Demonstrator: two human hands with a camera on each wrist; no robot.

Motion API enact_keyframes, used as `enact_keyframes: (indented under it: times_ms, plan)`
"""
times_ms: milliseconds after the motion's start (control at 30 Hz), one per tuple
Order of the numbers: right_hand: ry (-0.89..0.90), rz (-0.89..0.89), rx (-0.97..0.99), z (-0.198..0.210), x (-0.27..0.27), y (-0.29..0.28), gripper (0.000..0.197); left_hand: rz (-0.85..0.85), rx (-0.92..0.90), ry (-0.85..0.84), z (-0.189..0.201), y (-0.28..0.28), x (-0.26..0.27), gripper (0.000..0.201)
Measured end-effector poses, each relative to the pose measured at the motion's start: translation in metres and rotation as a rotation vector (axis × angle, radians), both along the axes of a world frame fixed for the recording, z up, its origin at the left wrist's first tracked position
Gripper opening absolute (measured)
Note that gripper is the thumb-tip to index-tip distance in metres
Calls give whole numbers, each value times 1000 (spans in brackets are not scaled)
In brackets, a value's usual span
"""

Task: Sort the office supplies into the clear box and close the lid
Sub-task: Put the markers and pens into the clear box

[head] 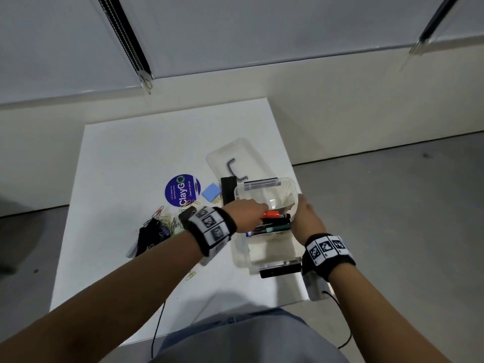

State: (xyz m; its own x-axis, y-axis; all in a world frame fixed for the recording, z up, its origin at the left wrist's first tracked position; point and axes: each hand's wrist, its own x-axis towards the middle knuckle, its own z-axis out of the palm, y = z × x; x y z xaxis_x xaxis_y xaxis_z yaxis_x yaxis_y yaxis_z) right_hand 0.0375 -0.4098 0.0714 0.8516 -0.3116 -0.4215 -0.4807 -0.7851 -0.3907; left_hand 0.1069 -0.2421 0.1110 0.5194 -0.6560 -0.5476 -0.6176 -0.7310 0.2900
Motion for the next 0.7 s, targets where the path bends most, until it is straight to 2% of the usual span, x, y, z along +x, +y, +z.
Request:
enact_keyframes:
  times_ms: [133,267,300,367,433,500,533,600,700]
  plan:
    - [17,6,29,-9,-2,0,46,1,0,-18,-13,-41,-9,28]
    - [23,-7,54,-9,-1,-2,44,99,-162,30,-32,-41,-21,60]
    - [28,-19,70,-9,-2,-2,48,129,-217,41,-33,-36,-24,62]
    - [59,-46,57,-6,-4,1,60,214,-372,55,-32,-17,-24,46]
    - [39,-25,-75,0,-4,11,71,368,-575,45,-28,11,-20,28]
    - [-64,52,-157,15,-2,31,74,586,-729,-43,-31,47,-12,23]
    - [-111,102,-146,23,1,45,72,685,-743,-105,-36,68,-7,23]
    - [-182,226,-93,33,7,78,61,830,-599,-157,-54,115,2,26]
    - [-220,480,38,30,15,137,50,981,-228,-224,-77,176,0,39]
